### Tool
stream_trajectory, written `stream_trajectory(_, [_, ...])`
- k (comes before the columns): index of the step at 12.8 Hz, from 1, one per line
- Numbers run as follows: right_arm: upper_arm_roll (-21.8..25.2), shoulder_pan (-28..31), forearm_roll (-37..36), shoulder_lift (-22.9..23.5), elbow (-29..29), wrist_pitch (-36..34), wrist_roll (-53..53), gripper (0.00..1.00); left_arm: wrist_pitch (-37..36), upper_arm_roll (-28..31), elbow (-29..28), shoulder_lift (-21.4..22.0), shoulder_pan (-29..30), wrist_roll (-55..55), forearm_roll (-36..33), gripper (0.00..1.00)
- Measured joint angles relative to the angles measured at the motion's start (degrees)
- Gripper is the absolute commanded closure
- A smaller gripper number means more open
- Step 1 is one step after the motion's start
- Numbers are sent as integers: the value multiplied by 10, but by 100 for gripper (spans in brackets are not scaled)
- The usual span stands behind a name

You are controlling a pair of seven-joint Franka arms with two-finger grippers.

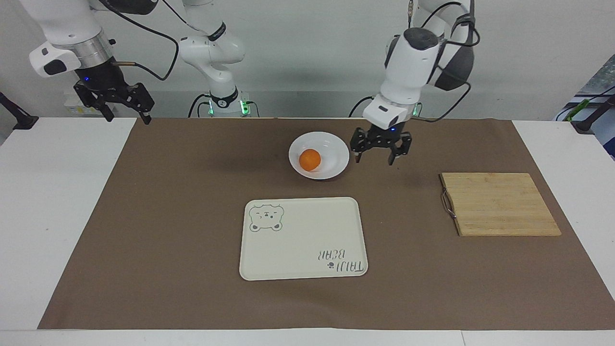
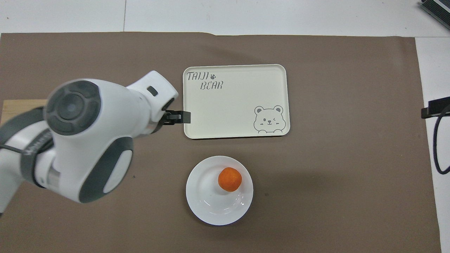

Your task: Place orange and plate with both arms

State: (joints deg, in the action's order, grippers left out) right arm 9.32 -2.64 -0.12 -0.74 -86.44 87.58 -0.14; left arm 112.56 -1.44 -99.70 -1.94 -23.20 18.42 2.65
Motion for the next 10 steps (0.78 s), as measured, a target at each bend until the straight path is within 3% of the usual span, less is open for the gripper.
stream_trajectory(5, [0, 0, 0, 0, 0, 0, 0, 0, -174, 3, 148, 5, 138, -193, 0, 0])
stream_trajectory(7, [0, 0, 0, 0, 0, 0, 0, 0, -210, 3, 191, 5, 187, -269, 0, 0])
stream_trajectory(10, [1, 0, 0, -2, 0, -31, 0, 0, -262, 3, 231, -1, 226, -296, 0, 0])
